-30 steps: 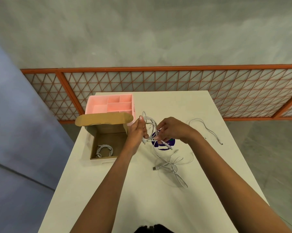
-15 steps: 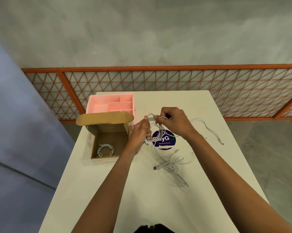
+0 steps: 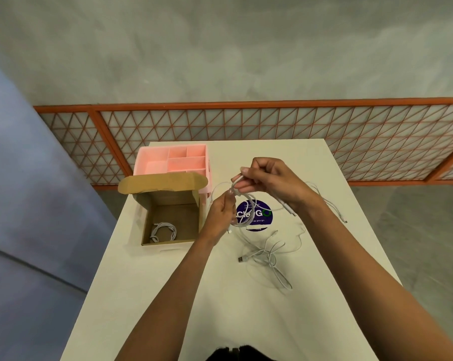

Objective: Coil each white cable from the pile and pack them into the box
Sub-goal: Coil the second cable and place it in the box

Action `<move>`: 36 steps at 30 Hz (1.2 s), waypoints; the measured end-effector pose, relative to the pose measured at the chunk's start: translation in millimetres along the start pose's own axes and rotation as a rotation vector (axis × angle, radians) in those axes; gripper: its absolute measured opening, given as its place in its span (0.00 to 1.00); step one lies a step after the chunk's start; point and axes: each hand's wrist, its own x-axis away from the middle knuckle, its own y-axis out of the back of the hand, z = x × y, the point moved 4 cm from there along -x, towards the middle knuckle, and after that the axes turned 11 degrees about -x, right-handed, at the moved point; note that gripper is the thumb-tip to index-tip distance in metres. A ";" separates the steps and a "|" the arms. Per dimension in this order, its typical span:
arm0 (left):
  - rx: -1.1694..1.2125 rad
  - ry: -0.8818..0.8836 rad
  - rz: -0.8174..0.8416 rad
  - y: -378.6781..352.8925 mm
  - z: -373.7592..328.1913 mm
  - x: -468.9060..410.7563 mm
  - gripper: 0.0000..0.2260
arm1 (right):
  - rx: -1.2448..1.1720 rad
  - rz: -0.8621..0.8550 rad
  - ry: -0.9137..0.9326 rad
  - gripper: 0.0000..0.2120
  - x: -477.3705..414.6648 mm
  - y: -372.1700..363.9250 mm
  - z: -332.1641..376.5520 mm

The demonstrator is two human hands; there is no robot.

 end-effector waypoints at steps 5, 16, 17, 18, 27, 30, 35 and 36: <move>0.036 -0.007 0.070 -4.8 -5.6 4.9 0.14 | -0.170 -0.149 0.054 0.14 -1.3 19.8 5.7; 0.004 -0.083 0.170 -4.8 -14.9 8.4 0.12 | -0.198 -0.263 0.058 0.15 -7.5 32.4 3.3; 0.011 -0.084 0.171 -5.9 -15.6 10.1 0.12 | -0.204 -0.283 0.065 0.15 -8.2 34.4 3.6; 0.019 -0.086 0.166 -6.4 -16.3 11.1 0.12 | -0.216 -0.311 0.072 0.15 -8.6 38.1 4.0; -0.020 -0.115 0.081 -2.5 -17.7 7.2 0.16 | -0.406 -0.551 0.053 0.15 -4.2 72.1 -18.8; -0.022 -0.114 0.082 -6.6 -19.9 9.6 0.13 | -0.427 -0.588 0.058 0.15 -3.7 76.4 -21.9; -0.096 -0.188 0.051 -5.1 -30.4 9.9 0.08 | -0.438 -0.591 0.052 0.14 -4.9 76.7 -22.9; -0.093 -0.196 0.038 -4.3 -30.8 9.4 0.07 | -0.448 -0.593 0.047 0.14 -5.2 76.6 -24.9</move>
